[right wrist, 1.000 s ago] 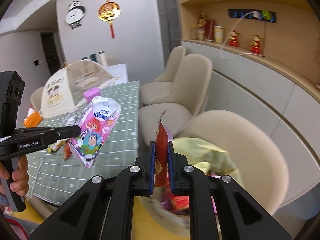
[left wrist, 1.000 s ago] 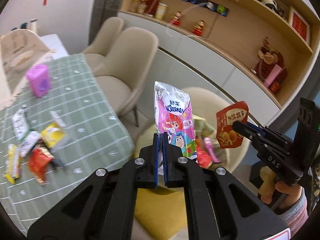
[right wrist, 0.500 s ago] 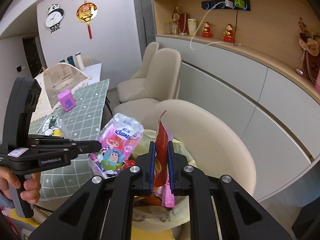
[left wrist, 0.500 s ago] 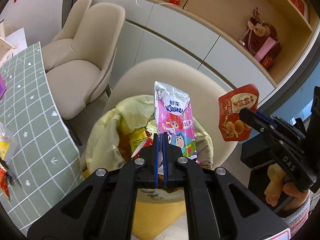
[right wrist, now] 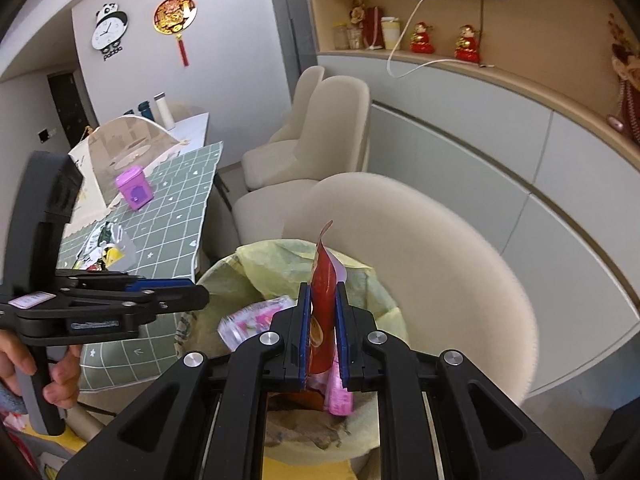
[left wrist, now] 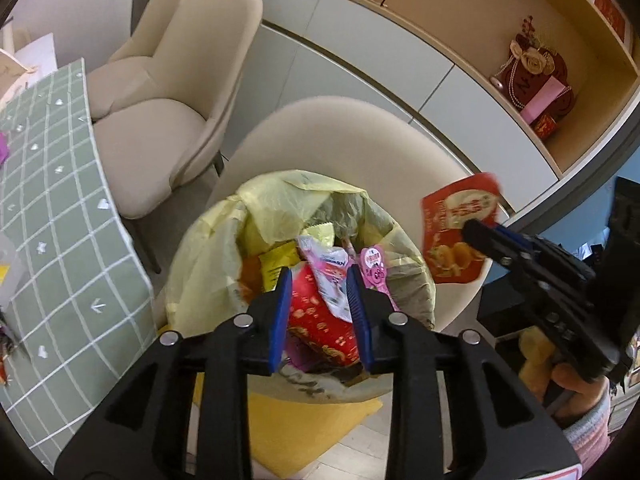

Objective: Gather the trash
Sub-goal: 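Carry the Kleenex pack and red wrapper to the trash bag and drop them in, then move both open tools back over the table toward the remaining wrappers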

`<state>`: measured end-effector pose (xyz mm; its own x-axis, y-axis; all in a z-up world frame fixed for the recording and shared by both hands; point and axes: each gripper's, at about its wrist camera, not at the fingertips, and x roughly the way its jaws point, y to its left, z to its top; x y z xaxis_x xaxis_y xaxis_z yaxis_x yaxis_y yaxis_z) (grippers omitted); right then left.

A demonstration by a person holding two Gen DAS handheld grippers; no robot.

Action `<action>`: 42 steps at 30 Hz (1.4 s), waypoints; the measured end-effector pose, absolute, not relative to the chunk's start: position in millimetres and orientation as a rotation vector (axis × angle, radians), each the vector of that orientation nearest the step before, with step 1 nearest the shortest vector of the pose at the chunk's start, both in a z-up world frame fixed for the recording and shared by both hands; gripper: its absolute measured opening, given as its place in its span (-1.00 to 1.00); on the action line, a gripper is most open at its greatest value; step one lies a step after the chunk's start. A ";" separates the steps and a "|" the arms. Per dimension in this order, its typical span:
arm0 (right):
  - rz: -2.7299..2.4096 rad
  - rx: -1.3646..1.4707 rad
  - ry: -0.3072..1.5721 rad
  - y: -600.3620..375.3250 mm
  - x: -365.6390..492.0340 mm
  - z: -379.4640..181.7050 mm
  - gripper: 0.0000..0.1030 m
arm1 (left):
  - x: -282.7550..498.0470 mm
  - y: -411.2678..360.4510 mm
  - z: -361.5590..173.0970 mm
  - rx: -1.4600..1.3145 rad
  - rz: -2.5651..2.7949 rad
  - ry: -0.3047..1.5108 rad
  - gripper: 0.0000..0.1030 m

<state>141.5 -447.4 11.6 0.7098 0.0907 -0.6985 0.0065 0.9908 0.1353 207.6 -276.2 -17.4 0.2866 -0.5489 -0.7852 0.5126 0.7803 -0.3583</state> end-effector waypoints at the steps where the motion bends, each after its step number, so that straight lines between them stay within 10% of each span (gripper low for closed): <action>1: 0.052 0.131 0.787 -446.2 145.6 9.3 -0.76 | 206.2 -271.8 -14.2 -0.033 -0.701 1.055 -0.47; 42: 0.191 0.095 0.778 -293.4 163.3 19.8 -0.20 | 158.7 34.5 -21.4 -0.157 -0.221 0.965 -0.46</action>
